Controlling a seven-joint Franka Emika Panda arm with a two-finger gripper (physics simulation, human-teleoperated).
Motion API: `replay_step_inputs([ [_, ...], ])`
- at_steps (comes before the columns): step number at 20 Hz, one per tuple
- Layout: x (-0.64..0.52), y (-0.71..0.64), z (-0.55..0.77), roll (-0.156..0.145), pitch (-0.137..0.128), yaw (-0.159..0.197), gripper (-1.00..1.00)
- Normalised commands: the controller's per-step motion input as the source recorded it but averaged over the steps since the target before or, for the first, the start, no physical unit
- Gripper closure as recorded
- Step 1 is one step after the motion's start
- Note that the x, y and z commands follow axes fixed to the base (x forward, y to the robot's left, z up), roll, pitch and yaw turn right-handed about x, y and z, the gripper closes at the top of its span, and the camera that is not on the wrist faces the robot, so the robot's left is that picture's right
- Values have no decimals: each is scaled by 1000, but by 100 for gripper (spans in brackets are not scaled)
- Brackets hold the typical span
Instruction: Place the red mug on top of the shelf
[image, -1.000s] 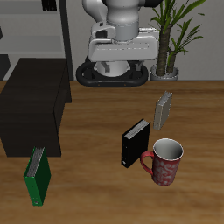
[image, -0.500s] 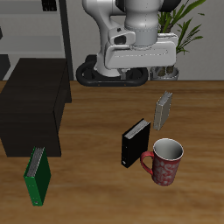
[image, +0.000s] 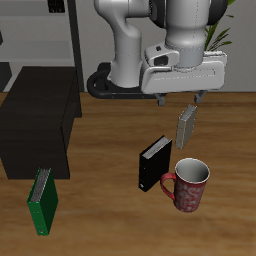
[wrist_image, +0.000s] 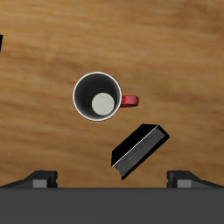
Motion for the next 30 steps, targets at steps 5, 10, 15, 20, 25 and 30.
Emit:
replay_step_inputs([
  [5, 251, 289, -194, 1, 13, -5, -100],
  [10, 289, 214, -251, -36, 2, 19, -100],
  [15, 187, 119, -240, -16, 0, 9, -100],
  [20, 116, 175, -380, 2, 25, 18, -100],
  [25, 92, 220, -351, 10, 18, 30, -100],
  [30, 47, 67, -192, 4, 5, 9, -100],
])
